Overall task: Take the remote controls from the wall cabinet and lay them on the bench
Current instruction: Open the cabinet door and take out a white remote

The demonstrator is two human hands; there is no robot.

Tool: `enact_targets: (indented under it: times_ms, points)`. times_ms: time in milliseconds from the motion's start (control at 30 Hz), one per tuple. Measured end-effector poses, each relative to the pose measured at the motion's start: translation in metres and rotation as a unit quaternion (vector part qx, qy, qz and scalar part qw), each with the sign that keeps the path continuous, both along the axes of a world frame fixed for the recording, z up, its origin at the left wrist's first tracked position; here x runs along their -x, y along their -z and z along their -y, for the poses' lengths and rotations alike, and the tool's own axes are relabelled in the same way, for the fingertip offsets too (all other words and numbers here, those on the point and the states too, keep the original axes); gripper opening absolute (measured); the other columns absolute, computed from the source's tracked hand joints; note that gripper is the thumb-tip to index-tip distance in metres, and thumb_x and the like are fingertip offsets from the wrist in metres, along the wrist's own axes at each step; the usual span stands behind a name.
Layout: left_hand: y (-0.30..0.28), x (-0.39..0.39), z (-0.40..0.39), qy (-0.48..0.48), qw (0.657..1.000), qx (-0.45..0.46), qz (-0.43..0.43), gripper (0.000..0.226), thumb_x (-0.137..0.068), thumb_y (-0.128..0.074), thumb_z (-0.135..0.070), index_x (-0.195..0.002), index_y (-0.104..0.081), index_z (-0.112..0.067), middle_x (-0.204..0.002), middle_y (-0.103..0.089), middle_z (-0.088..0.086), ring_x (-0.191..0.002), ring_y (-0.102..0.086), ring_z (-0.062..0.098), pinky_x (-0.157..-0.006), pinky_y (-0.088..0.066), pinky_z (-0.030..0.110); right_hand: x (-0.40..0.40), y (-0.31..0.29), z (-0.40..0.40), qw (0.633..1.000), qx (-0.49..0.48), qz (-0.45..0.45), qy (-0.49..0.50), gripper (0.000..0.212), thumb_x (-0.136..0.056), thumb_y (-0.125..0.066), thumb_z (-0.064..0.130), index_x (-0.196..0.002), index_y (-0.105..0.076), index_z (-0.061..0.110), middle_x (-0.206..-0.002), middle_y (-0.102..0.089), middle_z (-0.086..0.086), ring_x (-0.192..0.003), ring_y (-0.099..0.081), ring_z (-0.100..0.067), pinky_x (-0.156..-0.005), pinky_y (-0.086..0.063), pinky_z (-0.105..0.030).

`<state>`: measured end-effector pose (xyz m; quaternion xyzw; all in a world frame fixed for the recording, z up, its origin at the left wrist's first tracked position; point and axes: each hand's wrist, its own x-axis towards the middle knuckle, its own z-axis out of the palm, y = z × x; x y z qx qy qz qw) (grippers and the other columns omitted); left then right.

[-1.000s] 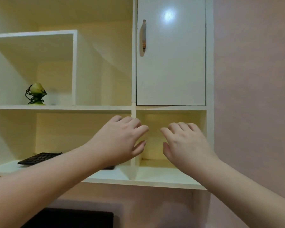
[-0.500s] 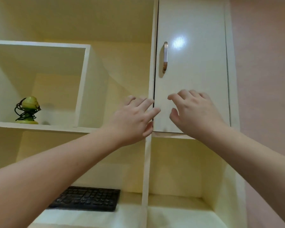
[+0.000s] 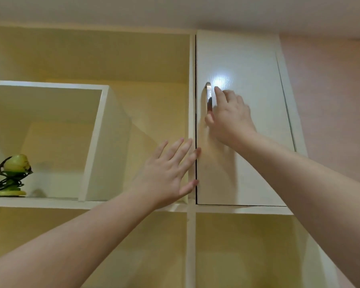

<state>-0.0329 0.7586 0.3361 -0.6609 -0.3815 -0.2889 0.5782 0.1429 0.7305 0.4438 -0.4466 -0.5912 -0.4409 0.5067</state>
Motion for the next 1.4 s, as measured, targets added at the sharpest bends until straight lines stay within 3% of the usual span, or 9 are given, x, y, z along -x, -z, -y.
enact_targets:
  times_ms: [200,300,500,567,733,900,1033,1167,1400]
  points:
    - [0.001,0.006,-0.002,-0.003,1.000,0.022,0.010,0.071,-0.093,-0.016,-0.058,-0.151,-0.028,-0.018,-0.157,-0.030,0.010,-0.146,-0.026,0.025,-0.115,-0.014,0.045,0.013,-0.029,0.011,0.935,0.124,-0.166,-0.287,0.054,-0.097,-0.039,0.030,-0.147,-0.024,0.015,-0.104,-0.061,-0.004,-0.087,-0.058,-0.020,-0.073,-0.044,-0.030]
    - [0.005,0.005,-0.004,0.021,0.999,0.034,0.015,0.071,-0.093,-0.023,-0.056,-0.146,-0.039,-0.013,-0.151,-0.041,0.012,-0.142,-0.035,0.026,-0.115,-0.026,0.046,0.019,-0.031,0.014,0.881,0.185,-0.210,-0.381,0.033,-0.095,-0.041,0.023,-0.127,-0.045,0.015,-0.092,-0.064,-0.005,-0.068,-0.062,-0.012,-0.065,-0.048,-0.028]
    - [0.011,-0.018,0.017,0.175,0.967,0.137,0.121,0.075,-0.097,-0.031,-0.053,-0.154,-0.007,-0.010,-0.161,-0.014,0.007,-0.148,-0.010,0.021,-0.119,-0.010,0.033,0.016,-0.025,0.024,0.887,0.157,-0.221,-0.375,0.021,-0.089,-0.048,0.021,-0.105,-0.060,0.014,-0.072,-0.061,-0.001,-0.062,-0.059,-0.014,-0.069,-0.051,-0.033]
    - [0.010,-0.035,0.023,0.298,0.916,0.186,0.195,0.075,-0.096,-0.042,-0.049,-0.154,-0.011,-0.013,-0.154,-0.030,0.003,-0.142,-0.026,0.020,-0.115,-0.023,0.032,0.013,-0.024,0.032,0.867,0.169,-0.236,-0.406,0.017,-0.087,-0.052,0.018,-0.102,-0.061,0.018,-0.071,-0.059,-0.001,-0.066,-0.058,-0.016,-0.074,-0.054,-0.034]
    - [0.003,-0.068,0.037,0.512,0.643,0.391,0.415,0.060,-0.090,-0.061,-0.040,-0.142,-0.035,-0.025,-0.120,-0.064,-0.005,-0.109,-0.062,0.019,-0.088,-0.052,0.036,0.006,-0.024,0.045,0.850,0.170,-0.237,-0.440,0.008,-0.086,-0.061,0.016,-0.093,-0.061,0.021,-0.072,-0.059,-0.001,-0.064,-0.056,-0.015,-0.081,-0.055,-0.036]
    - [0.010,-0.082,0.039,0.525,0.589,0.415,0.454,0.027,-0.092,-0.059,-0.030,-0.116,-0.053,-0.021,-0.111,-0.066,-0.001,-0.102,-0.064,0.023,-0.084,-0.056,0.042,0.007,-0.019,0.059,0.841,0.187,-0.251,-0.441,0.009,-0.083,-0.067,0.012,-0.085,-0.062,0.019,-0.074,-0.060,-0.001,-0.069,-0.059,-0.015,-0.080,-0.057,-0.034]
    - [0.013,-0.081,0.041,0.544,0.571,0.413,0.456,0.023,-0.091,-0.060,-0.028,-0.112,-0.055,-0.022,-0.109,-0.068,0.000,-0.100,-0.066,0.023,-0.088,-0.056,0.048,0.012,-0.015,0.056,0.917,0.154,-0.259,-0.261,0.057,-0.077,-0.072,0.031,-0.129,-0.050,0.023,-0.118,-0.054,-0.002,-0.106,-0.056,-0.020,-0.092,-0.050,-0.039]
    - [0.016,-0.082,0.044,0.545,0.576,0.407,0.454,0.014,-0.091,-0.056,-0.030,-0.104,-0.056,-0.026,-0.104,-0.068,-0.003,-0.097,-0.066,0.022,-0.087,-0.055,0.048,0.025,-0.005,0.052,0.964,0.159,-0.182,-0.112,0.090,-0.071,-0.076,0.050,-0.141,-0.027,0.020,-0.138,-0.031,-0.006,-0.131,-0.031,-0.023,-0.099,-0.038,-0.040]
    - [0.018,-0.088,0.057,0.526,0.614,0.378,0.451,0.015,-0.093,-0.051,-0.033,-0.094,-0.051,-0.018,-0.097,-0.064,0.006,-0.091,-0.062,0.026,-0.081,-0.053,0.042,0.024,0.000,0.054,0.979,0.111,-0.160,-0.063,0.088,-0.070,-0.077,0.030,-0.138,-0.025,0.014,-0.133,-0.046,-0.004,-0.123,-0.045,-0.028,-0.095,-0.045,-0.043]
